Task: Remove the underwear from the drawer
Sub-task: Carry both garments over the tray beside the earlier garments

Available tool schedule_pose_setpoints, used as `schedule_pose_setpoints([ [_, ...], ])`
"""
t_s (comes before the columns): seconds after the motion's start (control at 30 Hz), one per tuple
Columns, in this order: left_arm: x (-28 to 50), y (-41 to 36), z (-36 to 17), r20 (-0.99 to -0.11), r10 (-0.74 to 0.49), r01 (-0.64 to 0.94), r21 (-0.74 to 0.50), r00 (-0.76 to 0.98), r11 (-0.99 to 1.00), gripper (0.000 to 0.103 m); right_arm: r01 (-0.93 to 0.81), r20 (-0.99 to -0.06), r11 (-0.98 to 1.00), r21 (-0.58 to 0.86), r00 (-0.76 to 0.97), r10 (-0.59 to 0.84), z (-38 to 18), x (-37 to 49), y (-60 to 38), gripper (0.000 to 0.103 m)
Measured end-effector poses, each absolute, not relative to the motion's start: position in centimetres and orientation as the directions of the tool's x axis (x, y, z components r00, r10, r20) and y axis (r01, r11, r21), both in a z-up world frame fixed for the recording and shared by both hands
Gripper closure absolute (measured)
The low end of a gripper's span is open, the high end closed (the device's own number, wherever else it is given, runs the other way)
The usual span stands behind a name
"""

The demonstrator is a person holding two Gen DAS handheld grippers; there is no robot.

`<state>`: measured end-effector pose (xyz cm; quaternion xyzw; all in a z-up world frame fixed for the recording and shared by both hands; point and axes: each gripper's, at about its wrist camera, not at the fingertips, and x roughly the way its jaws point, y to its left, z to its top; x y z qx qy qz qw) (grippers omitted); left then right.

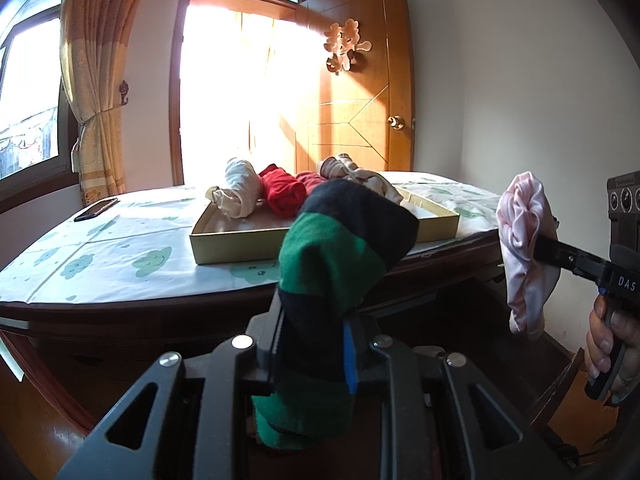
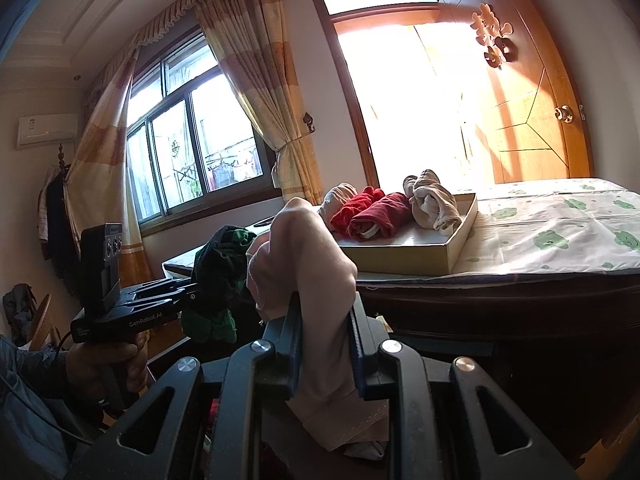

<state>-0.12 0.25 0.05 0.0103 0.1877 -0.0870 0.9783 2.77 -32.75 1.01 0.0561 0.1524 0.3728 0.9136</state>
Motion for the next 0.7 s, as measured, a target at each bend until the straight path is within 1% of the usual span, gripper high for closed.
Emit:
schedule_pose_setpoints([
  [0.13,0.0,0.3,0.4,-0.372,-0.176,0.179,-0.027,0.911,0.983,0.081,-0.673,-0.223,0.709,0.211,0.673,0.705,1.8,2.6,-32.5,0.081],
  [0.7,1.2,-1.1,4.2,-0.373,-0.218,0.239,0.008,0.902,0.971,0.081,-0.669,-0.215,0.685,0.288,0.651,0.728,5.3,4.0,-32.2,0.081],
])
